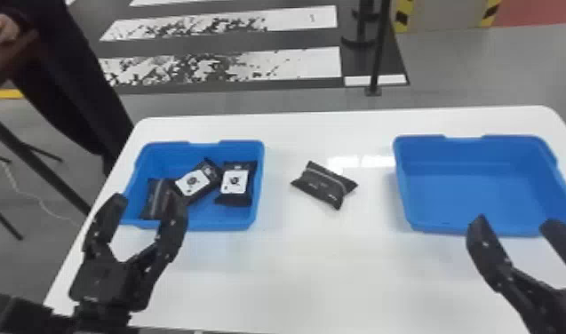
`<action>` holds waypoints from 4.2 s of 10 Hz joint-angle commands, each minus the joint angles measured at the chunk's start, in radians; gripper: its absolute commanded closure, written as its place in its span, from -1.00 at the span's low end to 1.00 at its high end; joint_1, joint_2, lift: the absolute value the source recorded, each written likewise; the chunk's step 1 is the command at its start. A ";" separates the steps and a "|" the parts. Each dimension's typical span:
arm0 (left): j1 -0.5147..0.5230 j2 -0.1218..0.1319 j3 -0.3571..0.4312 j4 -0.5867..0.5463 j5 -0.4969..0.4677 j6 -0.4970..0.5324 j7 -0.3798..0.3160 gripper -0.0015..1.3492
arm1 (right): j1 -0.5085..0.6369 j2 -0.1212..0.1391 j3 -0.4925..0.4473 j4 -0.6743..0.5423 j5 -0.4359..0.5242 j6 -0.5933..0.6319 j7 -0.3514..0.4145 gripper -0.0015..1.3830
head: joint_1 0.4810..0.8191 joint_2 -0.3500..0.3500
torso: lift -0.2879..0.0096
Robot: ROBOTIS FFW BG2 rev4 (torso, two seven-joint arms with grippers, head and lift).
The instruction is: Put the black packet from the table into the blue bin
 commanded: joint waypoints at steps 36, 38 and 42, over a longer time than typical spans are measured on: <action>-1.046 -0.037 -0.478 0.854 -0.734 0.782 -0.232 -0.72 | -0.039 0.000 0.012 0.032 0.002 0.000 0.004 -0.77 | 0.27 -0.53 | 0.20; -1.051 -0.036 -0.498 0.857 -0.728 0.821 -0.233 -0.02 | -0.041 0.000 0.012 0.032 0.002 0.000 0.004 -0.77 | 0.27 -0.52 | 0.20; -1.061 -0.019 -0.518 0.854 -0.766 0.716 -0.253 0.79 | -0.041 0.000 0.012 0.035 0.002 0.000 0.004 -0.77 | 0.27 -0.55 | 0.20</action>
